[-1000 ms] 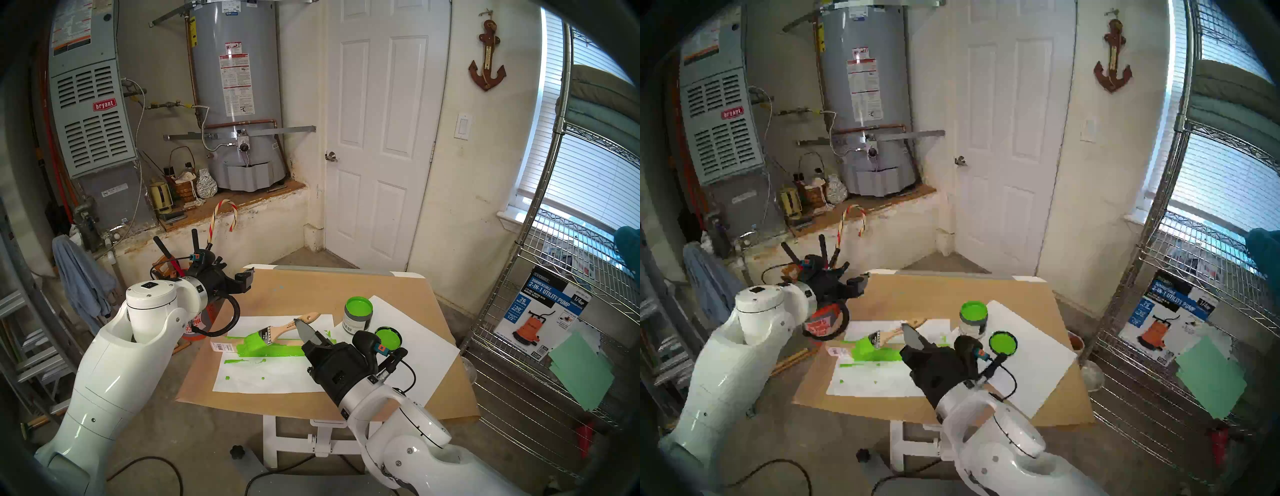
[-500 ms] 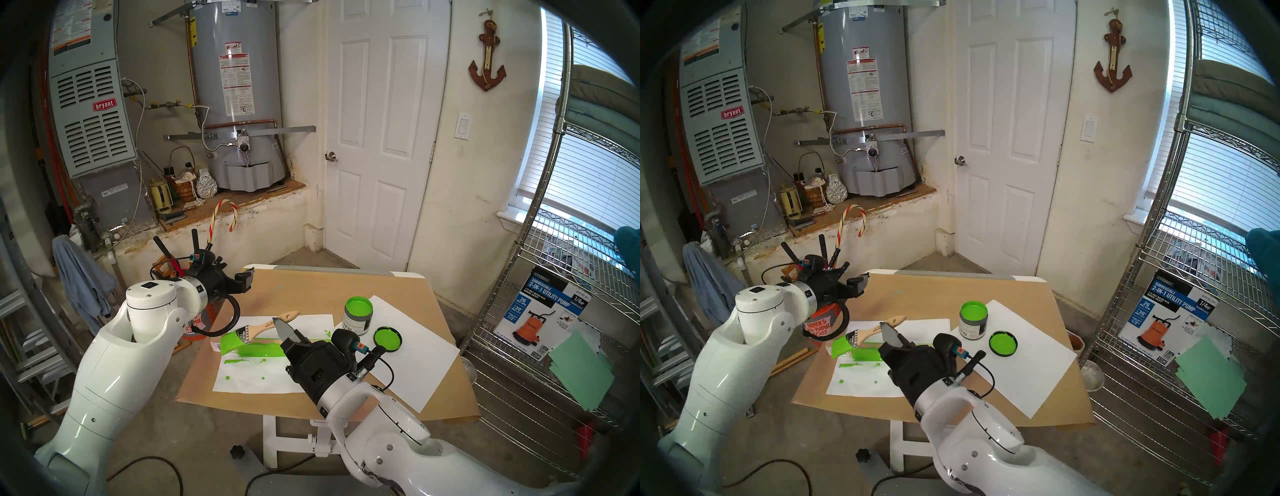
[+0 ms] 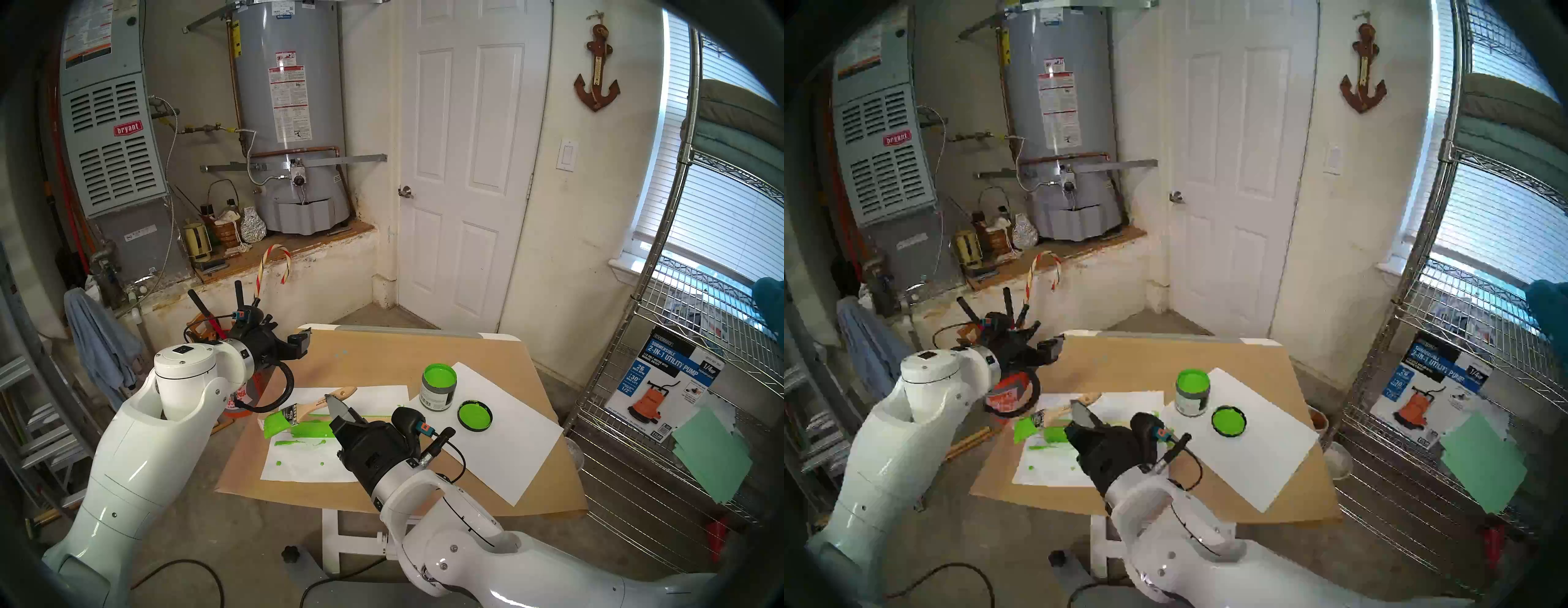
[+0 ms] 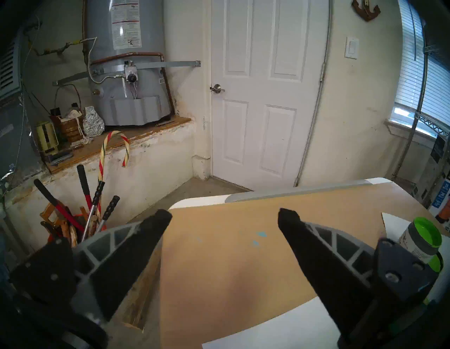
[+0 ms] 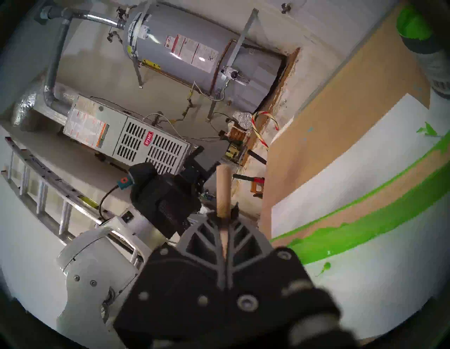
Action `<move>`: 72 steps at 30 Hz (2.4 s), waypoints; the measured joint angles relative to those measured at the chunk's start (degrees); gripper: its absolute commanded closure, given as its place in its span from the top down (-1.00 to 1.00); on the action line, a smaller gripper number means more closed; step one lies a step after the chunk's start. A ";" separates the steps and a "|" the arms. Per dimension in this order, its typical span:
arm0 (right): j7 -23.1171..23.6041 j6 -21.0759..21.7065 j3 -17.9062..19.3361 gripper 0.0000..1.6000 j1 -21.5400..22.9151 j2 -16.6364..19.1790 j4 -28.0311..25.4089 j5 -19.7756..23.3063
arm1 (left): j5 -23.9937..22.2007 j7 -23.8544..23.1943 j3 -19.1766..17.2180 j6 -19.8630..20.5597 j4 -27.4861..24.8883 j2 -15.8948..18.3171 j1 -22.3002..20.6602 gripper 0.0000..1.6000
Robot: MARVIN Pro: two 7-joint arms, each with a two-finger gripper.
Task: Pick up brush, dip the brush into paint, and paint the wood
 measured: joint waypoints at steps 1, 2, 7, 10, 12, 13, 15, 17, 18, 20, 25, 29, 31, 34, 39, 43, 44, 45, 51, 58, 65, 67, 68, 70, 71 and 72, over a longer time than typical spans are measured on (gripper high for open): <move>-0.25 -0.51 -0.46 -1.00 0.46 0.07 0.08 0.18 | -0.01 0.22 -0.52 -0.02 -0.15 0.12 0.24 1.00; -0.43 -0.86 -0.77 -1.00 0.78 0.12 0.13 0.29 | -0.02 0.40 -0.98 -0.03 -0.32 0.26 0.50 1.00; -1.40 -2.48 -2.37 -1.00 2.43 0.38 0.38 0.88 | -0.23 1.40 -4.33 -0.05 -1.77 1.12 2.50 1.00; -1.94 -3.40 -3.40 -1.00 3.43 0.52 0.58 1.25 | -0.56 2.00 -6.82 -0.07 -3.07 1.57 4.17 1.00; -2.26 -4.06 -4.11 -1.00 4.09 0.61 0.73 1.50 | -0.83 2.27 -8.34 -0.11 -3.76 1.77 5.30 1.00; -2.45 -4.52 -4.62 -1.00 4.54 0.67 0.83 1.68 | -1.00 2.40 -9.24 -0.15 -4.10 1.88 6.08 1.00; -2.56 -4.84 -4.96 -1.00 4.85 0.72 0.89 1.79 | -1.10 2.47 -9.78 -0.17 -4.30 1.94 6.58 1.00; -2.88 -5.98 -6.14 -1.00 5.88 0.85 1.10 2.14 | -1.44 2.70 -11.07 -0.18 -4.95 2.03 8.09 1.00; -2.98 -6.38 -6.51 -1.00 6.20 0.89 1.16 2.25 | -1.52 2.75 -11.35 -0.18 -5.10 2.04 8.47 1.00; -3.32 -7.37 -7.51 -1.00 7.07 0.95 1.34 2.52 | -1.73 2.82 -11.88 -0.18 -5.45 2.06 9.33 1.00; -4.34 -9.52 -9.61 -1.00 8.94 1.05 1.79 2.94 | -2.09 2.88 -12.64 -0.19 -6.00 2.06 10.69 1.00; -5.78 -11.31 -11.41 -1.00 10.54 1.10 2.23 3.00 | -2.32 2.78 -12.98 -0.24 -6.31 2.08 11.45 1.00; -6.54 -12.13 -12.41 -1.00 11.40 1.12 2.53 3.00 | -2.42 2.67 -13.09 -0.27 -6.45 2.09 11.74 1.00; -7.52 -13.35 -13.81 -1.00 12.59 1.14 3.01 3.03 | -2.54 2.50 -13.23 -0.30 -6.58 2.10 12.08 1.00; -8.98 -15.24 -15.91 -1.00 14.48 1.15 3.50 3.58 | -2.64 2.28 -13.35 -0.38 -6.69 2.12 12.28 1.00; -9.81 -16.67 -17.10 -1.00 15.70 1.15 3.76 3.96 | -2.69 2.18 -13.43 -0.42 -6.77 2.14 12.26 1.00; -10.05 -17.08 -17.43 -1.00 16.03 1.14 3.81 4.05 | -2.70 2.15 -13.44 -0.44 -6.79 2.15 12.26 1.00; -10.37 -17.57 -17.81 -1.00 16.42 1.12 3.89 4.15 | -2.71 2.12 -13.45 -0.45 -6.80 2.15 12.25 1.00; -11.99 -19.75 -19.60 -1.00 18.28 0.89 4.48 4.72 | -2.73 2.03 -13.49 -0.50 -6.82 2.17 12.25 1.00; -13.67 -21.79 -21.75 -1.00 20.50 0.15 5.43 5.61 | -2.75 1.96 -13.53 -0.53 -6.83 2.18 12.25 1.00; -15.12 -23.98 -24.06 -1.00 22.81 -0.77 6.29 6.40 | -2.77 1.94 -13.55 -0.56 -6.83 2.19 12.25 1.00; -15.55 -24.57 -24.58 -1.00 23.33 -0.96 6.47 6.46 | -2.77 1.94 -13.55 -0.56 -6.83 2.20 12.25 1.00; -15.73 -24.80 -24.79 -1.00 23.53 -1.03 6.53 6.46 | -2.77 1.94 -13.55 -0.56 -6.84 2.20 12.25 1.00; -16.37 -25.61 -25.53 -1.00 24.23 -1.26 6.75 6.47 | -2.77 1.94 -13.56 -0.57 -6.84 2.20 12.25 1.00; -16.69 -26.00 -25.91 -1.00 24.58 -1.36 6.84 6.47 | -2.77 1.94 -13.56 -0.58 -6.84 2.20 12.25 1.00; -16.85 -26.19 -26.09 -1.00 24.75 -1.41 6.89 6.47 | -2.76 1.94 -13.56 -0.58 -6.84 2.20 12.25 1.00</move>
